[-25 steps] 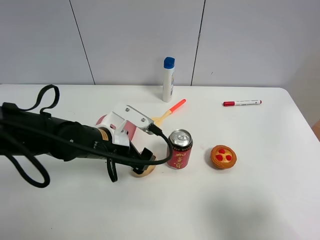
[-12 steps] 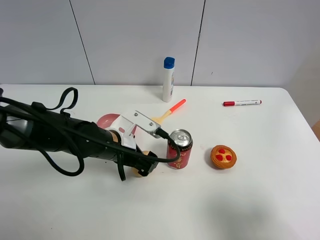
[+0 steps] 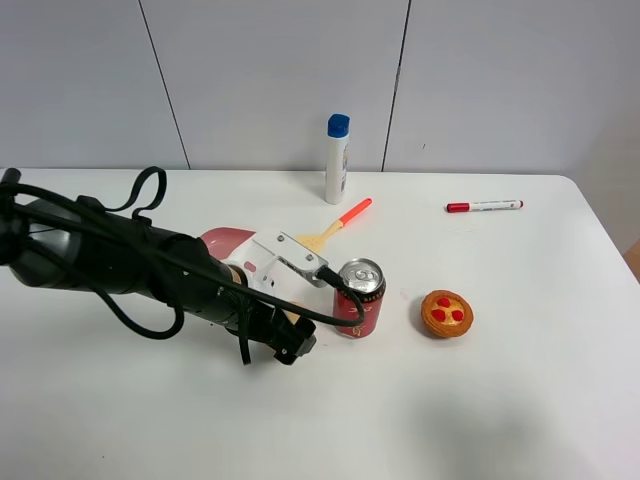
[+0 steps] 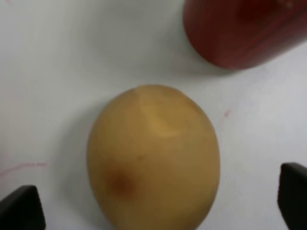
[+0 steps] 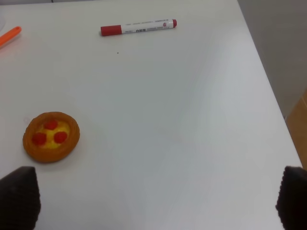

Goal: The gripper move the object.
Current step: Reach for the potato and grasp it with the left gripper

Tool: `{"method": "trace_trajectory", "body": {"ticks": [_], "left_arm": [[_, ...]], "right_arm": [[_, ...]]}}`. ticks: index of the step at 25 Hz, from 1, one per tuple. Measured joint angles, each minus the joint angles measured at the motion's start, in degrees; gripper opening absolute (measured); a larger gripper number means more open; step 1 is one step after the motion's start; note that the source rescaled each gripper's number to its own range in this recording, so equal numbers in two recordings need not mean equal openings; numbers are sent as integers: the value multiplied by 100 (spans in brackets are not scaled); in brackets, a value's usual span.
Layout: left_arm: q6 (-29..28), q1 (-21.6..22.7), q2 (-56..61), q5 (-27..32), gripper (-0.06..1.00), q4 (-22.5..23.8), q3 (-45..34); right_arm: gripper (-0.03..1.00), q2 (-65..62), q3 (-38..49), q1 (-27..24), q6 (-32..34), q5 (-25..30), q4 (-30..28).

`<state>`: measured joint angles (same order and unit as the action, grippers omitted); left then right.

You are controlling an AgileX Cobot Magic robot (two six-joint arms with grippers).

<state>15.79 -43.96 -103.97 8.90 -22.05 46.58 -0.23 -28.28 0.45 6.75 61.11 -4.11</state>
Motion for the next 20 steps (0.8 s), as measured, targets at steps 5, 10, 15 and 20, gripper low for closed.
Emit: {"method": "trace_trajectory", "body": {"ticks": [5, 10, 15, 20], "left_arm": [[0, 0, -296, 431, 94, 109, 474], [0, 0, -512, 715, 94, 221, 749], [0, 0, -584, 841, 94, 262, 755], [0, 0, -584, 861, 80, 271, 755]], "right_arm": [[100, 0, 0, 0, 0, 0, 0], [100, 0, 0, 0, 0, 0, 0], [100, 0, 0, 0, 0, 0, 0], [100, 0, 0, 0, 0, 0, 0]]}}
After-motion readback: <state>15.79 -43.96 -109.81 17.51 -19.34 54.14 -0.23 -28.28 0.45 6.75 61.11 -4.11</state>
